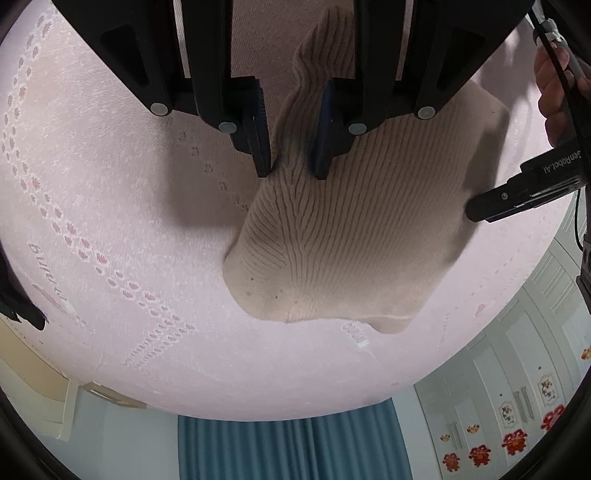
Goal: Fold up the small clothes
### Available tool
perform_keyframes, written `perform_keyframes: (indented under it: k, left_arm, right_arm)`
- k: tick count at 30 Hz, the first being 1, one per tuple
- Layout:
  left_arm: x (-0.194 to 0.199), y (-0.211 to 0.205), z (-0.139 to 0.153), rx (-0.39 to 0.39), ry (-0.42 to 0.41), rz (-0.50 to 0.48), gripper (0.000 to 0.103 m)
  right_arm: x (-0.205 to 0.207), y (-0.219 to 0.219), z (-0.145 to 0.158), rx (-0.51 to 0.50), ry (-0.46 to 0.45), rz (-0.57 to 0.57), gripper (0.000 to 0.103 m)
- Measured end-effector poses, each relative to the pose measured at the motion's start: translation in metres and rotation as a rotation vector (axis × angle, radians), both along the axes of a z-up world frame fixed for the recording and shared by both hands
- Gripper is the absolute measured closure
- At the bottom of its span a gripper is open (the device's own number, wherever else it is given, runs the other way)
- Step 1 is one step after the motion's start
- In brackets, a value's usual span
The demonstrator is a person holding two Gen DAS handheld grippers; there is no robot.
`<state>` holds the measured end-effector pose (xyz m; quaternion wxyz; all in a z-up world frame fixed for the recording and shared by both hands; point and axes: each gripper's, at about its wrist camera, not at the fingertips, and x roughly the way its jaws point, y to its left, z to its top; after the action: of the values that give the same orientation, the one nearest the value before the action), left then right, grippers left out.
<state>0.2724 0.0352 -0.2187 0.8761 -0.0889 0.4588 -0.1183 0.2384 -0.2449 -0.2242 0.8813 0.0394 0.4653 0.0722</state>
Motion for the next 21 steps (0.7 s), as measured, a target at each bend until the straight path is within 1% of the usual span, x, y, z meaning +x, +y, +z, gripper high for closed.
perform_keyframes:
  k: [5, 8, 10, 13, 14, 15, 18, 21]
  left_arm:
    - [-0.003, -0.003, 0.000, 0.002, 0.001, -0.004, 0.050]
    - [-0.008, 0.001, 0.005, -0.008, 0.005, -0.018, 0.050]
    - [-0.017, 0.005, 0.007, 0.004, 0.004, -0.028, 0.050]
    - [-0.030, 0.012, 0.007, 0.030, 0.012, -0.023, 0.050]
    - [-0.034, 0.015, 0.007, 0.035, 0.017, -0.023, 0.050]
    - [-0.041, 0.019, 0.006, 0.039, 0.022, -0.026, 0.051]
    - [-0.060, 0.030, 0.003, 0.050, 0.039, -0.030, 0.051]
    - [-0.079, 0.037, -0.003, 0.035, 0.060, -0.044, 0.052]
  right_arm:
    - [-0.002, -0.001, -0.009, -0.022, -0.023, 0.001, 0.082]
    - [-0.002, -0.011, -0.014, 0.026, -0.009, -0.012, 0.082]
    - [0.000, -0.016, -0.015, 0.063, 0.012, -0.020, 0.082]
    - [0.001, -0.024, -0.005, 0.118, 0.029, -0.023, 0.080]
    - [-0.002, -0.025, 0.001, 0.131, 0.021, -0.024, 0.077]
    - [-0.006, -0.025, 0.008, 0.134, 0.006, -0.026, 0.075]
    - [-0.019, -0.026, 0.021, 0.132, -0.024, -0.024, 0.074]
    - [-0.032, -0.030, 0.029, 0.136, -0.031, -0.016, 0.074]
